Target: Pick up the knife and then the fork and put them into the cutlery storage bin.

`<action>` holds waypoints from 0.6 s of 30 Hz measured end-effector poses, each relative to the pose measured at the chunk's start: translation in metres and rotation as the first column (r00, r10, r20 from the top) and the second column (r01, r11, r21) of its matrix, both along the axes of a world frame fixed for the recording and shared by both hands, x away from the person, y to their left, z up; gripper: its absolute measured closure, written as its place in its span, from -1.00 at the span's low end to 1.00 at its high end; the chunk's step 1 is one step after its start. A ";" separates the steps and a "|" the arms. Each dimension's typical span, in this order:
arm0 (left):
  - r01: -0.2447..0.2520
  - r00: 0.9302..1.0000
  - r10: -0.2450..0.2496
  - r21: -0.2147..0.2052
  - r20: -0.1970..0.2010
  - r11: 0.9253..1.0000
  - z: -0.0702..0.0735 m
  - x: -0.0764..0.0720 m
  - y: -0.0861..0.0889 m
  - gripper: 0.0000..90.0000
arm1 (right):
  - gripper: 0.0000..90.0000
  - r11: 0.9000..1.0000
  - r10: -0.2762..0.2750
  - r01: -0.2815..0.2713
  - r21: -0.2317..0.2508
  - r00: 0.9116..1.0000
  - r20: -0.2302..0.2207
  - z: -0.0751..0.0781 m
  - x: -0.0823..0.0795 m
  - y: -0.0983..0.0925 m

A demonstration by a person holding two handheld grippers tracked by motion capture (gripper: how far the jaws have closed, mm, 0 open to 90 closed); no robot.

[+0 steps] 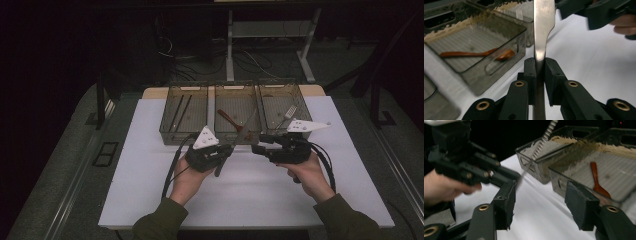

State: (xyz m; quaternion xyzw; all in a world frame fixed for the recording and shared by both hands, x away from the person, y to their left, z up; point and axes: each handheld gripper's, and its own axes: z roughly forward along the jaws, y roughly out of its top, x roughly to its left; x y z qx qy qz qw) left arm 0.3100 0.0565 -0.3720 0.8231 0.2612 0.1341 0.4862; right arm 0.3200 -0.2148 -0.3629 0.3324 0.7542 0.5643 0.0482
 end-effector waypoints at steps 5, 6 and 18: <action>-0.004 1.000 0.004 0.001 0.017 1.000 0.000 0.000 -0.007 0.76 | 0.08 1.000 0.004 -0.004 0.021 1.000 -0.008 0.002 0.009 0.013; -0.006 1.000 0.006 -0.001 0.017 1.000 0.000 0.000 -0.008 0.76 | 0.11 1.000 0.001 -0.001 0.027 1.000 -0.012 0.002 0.011 0.015; -0.015 0.999 0.015 0.000 0.028 1.000 -0.001 0.000 -0.010 0.76 | 0.84 0.996 0.018 -0.014 0.087 0.999 -0.051 -0.006 0.022 0.033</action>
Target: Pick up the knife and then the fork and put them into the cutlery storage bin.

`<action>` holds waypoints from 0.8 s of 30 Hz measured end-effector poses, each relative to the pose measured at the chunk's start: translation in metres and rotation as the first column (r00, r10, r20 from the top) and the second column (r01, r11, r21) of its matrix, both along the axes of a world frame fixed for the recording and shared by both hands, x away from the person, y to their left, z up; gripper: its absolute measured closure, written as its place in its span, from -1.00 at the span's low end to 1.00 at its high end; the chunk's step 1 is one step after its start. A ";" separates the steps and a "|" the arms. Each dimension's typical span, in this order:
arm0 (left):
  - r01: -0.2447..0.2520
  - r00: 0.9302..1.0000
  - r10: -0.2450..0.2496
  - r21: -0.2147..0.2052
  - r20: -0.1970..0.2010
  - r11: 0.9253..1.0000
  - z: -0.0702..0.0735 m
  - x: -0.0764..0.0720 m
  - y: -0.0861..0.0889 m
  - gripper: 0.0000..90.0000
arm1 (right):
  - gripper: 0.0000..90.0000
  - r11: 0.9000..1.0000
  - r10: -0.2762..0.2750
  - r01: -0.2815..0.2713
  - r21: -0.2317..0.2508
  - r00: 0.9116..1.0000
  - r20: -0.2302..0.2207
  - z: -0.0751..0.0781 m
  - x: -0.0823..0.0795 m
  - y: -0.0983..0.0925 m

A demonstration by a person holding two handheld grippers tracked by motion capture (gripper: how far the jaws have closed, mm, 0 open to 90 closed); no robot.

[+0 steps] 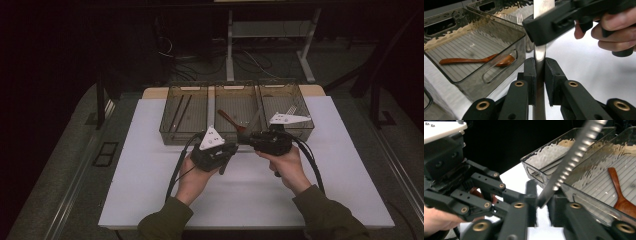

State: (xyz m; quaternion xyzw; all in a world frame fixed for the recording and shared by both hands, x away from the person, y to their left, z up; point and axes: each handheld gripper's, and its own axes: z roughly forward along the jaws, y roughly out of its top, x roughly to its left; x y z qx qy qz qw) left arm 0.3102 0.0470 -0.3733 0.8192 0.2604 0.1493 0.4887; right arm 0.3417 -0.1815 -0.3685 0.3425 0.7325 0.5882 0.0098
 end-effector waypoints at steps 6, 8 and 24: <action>0.009 1.000 -0.009 -0.023 -0.014 1.000 -0.004 0.003 -0.003 0.76 | 0.95 1.000 0.020 -0.020 -0.004 1.000 0.022 0.001 -0.002 0.003; 0.014 1.000 -0.014 -0.028 -0.018 1.000 -0.004 0.003 -0.003 0.76 | 0.95 1.000 0.024 -0.024 -0.002 1.000 0.016 0.001 -0.001 0.001; 0.058 0.998 -0.060 -0.068 -0.034 0.996 -0.018 -0.001 0.032 0.03 | 0.95 0.997 -0.011 0.014 -0.080 0.999 0.041 0.008 0.002 -0.019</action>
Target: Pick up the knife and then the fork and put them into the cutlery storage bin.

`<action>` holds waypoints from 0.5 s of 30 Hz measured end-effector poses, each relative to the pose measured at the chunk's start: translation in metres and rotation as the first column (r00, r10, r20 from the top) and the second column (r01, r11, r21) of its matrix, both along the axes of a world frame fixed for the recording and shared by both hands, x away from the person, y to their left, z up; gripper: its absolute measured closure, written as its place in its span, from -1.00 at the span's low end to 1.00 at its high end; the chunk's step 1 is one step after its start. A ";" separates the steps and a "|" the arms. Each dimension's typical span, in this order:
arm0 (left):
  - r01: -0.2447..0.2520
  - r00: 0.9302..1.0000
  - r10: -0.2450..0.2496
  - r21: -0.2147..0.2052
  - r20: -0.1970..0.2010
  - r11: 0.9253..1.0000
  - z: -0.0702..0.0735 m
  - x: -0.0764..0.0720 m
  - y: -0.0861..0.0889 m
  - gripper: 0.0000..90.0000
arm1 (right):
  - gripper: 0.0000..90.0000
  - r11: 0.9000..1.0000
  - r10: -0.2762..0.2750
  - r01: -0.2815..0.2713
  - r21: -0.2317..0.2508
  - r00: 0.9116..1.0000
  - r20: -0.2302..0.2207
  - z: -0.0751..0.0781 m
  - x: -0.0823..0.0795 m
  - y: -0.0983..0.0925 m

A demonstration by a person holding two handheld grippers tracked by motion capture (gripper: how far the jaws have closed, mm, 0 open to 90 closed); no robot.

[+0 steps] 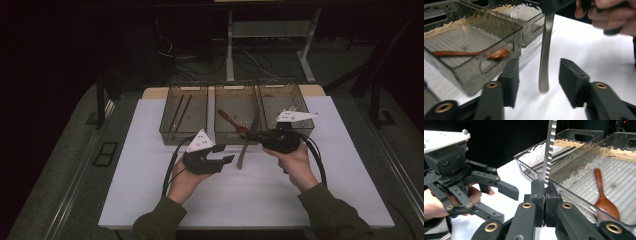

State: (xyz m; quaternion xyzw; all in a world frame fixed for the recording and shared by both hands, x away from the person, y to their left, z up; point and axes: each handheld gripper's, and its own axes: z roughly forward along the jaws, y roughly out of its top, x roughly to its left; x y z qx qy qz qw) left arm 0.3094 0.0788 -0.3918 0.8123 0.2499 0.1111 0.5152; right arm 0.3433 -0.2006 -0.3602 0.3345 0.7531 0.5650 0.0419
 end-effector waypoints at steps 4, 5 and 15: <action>0.013 1.000 -0.013 0.013 -0.005 1.000 -0.005 -0.005 0.013 -0.11 | 0.95 1.000 -0.013 0.013 -0.019 1.000 0.001 0.002 0.002 -0.006; 0.012 1.000 -0.012 0.014 -0.004 1.000 -0.006 -0.006 0.017 -0.14 | 0.95 1.000 -0.016 0.016 -0.024 1.000 0.004 0.002 0.002 -0.008; -0.017 1.000 0.017 -0.006 -0.017 1.000 -0.015 -0.015 0.049 -0.42 | 0.95 0.997 -0.053 0.053 -0.056 0.999 0.011 0.005 0.004 -0.024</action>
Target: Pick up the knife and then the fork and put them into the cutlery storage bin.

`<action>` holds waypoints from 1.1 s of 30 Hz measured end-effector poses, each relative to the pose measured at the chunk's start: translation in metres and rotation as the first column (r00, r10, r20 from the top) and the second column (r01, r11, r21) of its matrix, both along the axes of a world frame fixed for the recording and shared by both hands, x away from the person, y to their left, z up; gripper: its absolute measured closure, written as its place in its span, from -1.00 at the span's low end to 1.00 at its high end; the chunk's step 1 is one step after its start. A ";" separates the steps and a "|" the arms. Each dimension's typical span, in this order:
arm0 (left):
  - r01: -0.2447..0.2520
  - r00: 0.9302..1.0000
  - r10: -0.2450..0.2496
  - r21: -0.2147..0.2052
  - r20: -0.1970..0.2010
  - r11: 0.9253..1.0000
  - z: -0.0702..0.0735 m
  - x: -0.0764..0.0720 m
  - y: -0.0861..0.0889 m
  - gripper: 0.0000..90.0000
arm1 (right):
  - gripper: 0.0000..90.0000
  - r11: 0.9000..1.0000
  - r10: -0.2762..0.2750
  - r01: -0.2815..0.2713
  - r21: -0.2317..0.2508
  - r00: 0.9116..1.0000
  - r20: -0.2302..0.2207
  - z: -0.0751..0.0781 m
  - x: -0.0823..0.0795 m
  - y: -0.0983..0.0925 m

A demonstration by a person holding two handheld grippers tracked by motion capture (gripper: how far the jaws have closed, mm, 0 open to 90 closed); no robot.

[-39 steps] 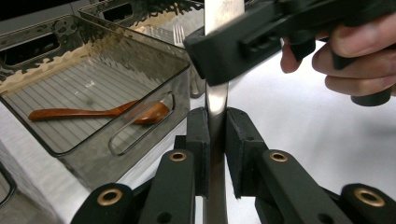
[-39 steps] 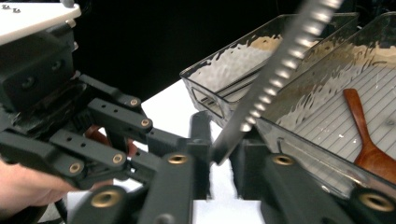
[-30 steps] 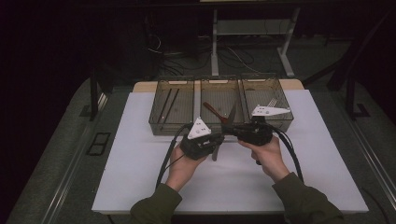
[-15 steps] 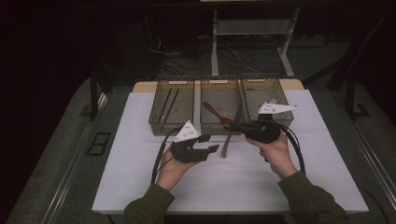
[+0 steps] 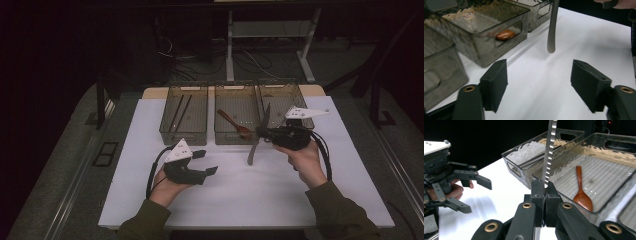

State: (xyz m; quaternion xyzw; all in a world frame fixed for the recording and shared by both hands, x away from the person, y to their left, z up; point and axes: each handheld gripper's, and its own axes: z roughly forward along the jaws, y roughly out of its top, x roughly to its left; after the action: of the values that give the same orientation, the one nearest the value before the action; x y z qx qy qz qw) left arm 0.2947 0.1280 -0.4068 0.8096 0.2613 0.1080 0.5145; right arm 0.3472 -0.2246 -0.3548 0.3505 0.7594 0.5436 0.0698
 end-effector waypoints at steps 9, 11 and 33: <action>-0.026 1.000 0.025 -0.010 -0.002 1.000 -0.012 -0.009 0.023 -0.70 | 0.95 0.998 -0.046 0.046 -0.033 0.999 0.008 0.001 0.005 -0.015; -0.031 1.000 0.031 -0.010 -0.007 0.999 -0.014 -0.011 0.027 -0.74 | 0.95 0.998 -0.055 0.055 -0.044 0.998 0.012 0.003 0.007 -0.021; -0.064 0.998 0.064 0.031 -0.024 0.998 -0.021 -0.023 0.038 -1.00 | 0.94 0.986 -0.145 0.148 -0.075 0.988 0.047 0.047 0.028 -0.079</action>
State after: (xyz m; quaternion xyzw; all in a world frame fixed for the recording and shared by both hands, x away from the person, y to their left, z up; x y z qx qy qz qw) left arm 0.2720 0.1657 -0.4273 0.8096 0.2917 0.1184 0.4954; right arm 0.3750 -0.3036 -0.3083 0.3909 0.7507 0.5141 0.1390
